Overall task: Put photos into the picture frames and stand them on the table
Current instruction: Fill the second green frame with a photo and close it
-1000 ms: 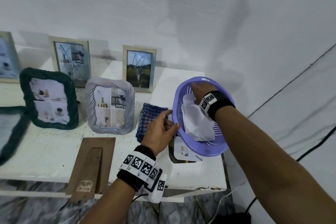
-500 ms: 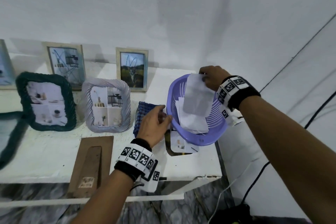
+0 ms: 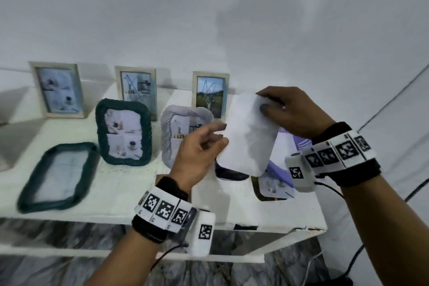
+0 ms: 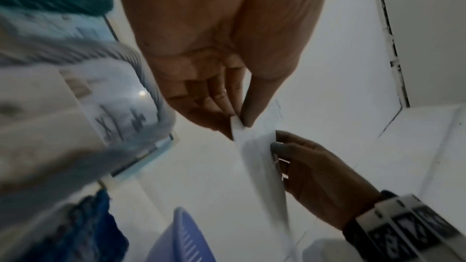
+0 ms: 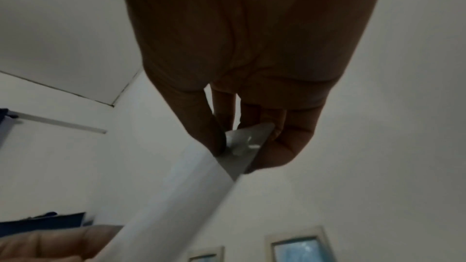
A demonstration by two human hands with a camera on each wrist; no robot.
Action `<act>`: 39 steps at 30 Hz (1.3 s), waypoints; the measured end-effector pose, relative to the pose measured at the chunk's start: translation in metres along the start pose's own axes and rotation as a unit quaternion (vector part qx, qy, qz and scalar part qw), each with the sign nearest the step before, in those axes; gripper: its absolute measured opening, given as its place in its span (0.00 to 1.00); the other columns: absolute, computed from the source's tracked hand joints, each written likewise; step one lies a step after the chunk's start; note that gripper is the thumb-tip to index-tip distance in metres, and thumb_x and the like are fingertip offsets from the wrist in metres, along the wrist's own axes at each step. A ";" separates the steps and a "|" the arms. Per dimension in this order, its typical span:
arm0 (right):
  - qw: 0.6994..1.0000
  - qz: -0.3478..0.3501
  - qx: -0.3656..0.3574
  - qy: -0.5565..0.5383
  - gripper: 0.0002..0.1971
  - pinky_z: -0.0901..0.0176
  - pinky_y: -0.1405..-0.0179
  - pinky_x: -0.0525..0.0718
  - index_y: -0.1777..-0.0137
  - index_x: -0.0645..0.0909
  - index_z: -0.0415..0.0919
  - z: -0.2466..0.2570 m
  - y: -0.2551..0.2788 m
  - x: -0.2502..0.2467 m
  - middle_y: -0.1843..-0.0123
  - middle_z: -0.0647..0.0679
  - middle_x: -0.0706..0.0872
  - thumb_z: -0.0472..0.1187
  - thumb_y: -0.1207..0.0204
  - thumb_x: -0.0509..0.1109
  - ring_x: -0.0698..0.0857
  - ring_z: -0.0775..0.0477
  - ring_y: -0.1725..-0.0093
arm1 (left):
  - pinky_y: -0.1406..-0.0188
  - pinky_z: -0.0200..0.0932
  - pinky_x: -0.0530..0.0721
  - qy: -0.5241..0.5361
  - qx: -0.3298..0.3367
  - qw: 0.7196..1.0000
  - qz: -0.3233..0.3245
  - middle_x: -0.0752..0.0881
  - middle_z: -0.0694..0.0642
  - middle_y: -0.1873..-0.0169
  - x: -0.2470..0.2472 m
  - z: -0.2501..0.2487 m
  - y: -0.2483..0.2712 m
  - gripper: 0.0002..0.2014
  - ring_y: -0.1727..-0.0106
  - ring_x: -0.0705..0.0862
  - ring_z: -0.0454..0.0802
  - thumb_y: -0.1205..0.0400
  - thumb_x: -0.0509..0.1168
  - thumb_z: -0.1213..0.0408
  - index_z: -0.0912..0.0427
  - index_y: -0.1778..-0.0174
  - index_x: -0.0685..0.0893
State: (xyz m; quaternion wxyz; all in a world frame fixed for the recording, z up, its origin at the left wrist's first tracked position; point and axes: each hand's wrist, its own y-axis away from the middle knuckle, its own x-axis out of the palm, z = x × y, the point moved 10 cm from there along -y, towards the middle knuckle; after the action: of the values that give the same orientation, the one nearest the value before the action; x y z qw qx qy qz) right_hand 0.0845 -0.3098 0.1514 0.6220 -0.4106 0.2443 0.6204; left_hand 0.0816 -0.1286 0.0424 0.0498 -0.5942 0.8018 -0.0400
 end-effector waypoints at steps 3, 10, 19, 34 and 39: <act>0.997 -0.052 -0.006 -0.061 0.15 0.67 0.52 0.78 0.37 0.83 0.49 0.027 0.002 0.036 0.52 0.58 0.85 0.40 0.23 0.71 0.82 0.57 0.55 | 0.49 0.59 0.88 -0.022 -0.014 1.000 -0.003 0.92 0.57 0.54 -0.052 0.005 0.018 0.10 0.50 0.90 0.58 0.19 0.70 0.69 0.56 0.42 0.87; 0.944 -0.071 0.095 -0.309 0.17 0.55 0.67 0.89 0.32 0.79 0.41 0.081 0.015 0.189 0.56 0.43 0.87 0.34 0.21 0.70 0.88 0.47 0.61 | 0.66 0.43 0.87 0.010 -0.098 0.990 -0.099 0.90 0.54 0.66 -0.205 0.050 0.071 0.09 0.60 0.88 0.50 0.20 0.70 0.74 0.59 0.47 0.87; 0.925 -0.046 0.175 -0.334 0.12 0.55 0.66 0.85 0.40 0.82 0.42 0.151 0.006 0.357 0.65 0.47 0.87 0.32 0.22 0.71 0.85 0.51 0.66 | 0.49 0.55 0.88 -0.109 -0.153 0.967 -0.172 0.90 0.54 0.66 -0.355 0.105 0.117 0.12 0.57 0.89 0.51 0.23 0.75 0.65 0.50 0.46 0.86; 0.972 0.027 0.186 -0.138 0.10 0.52 0.53 0.82 0.44 0.85 0.41 0.192 -0.039 0.429 0.54 0.44 0.87 0.40 0.22 0.67 0.84 0.42 0.55 | 0.38 0.51 0.77 -0.393 -0.174 0.885 -0.176 0.84 0.58 0.47 -0.418 0.123 0.095 0.16 0.41 0.81 0.57 0.16 0.63 0.54 0.58 0.37 0.84; 0.977 0.063 0.187 -0.077 0.10 0.56 0.58 0.75 0.47 0.84 0.37 0.192 -0.039 0.438 0.52 0.40 0.83 0.41 0.21 0.65 0.78 0.43 0.56 | 0.40 0.52 0.78 -0.425 -0.192 0.871 -0.153 0.83 0.59 0.46 -0.419 0.136 0.093 0.17 0.42 0.81 0.59 0.16 0.61 0.53 0.57 0.36 0.84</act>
State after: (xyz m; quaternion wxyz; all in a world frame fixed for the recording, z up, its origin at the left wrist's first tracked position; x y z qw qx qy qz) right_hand 0.1317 0.1010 -0.0920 0.6643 -0.2213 0.3330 0.6315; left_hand 0.1317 0.2982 -0.0902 0.2642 -0.6668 0.5939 0.3645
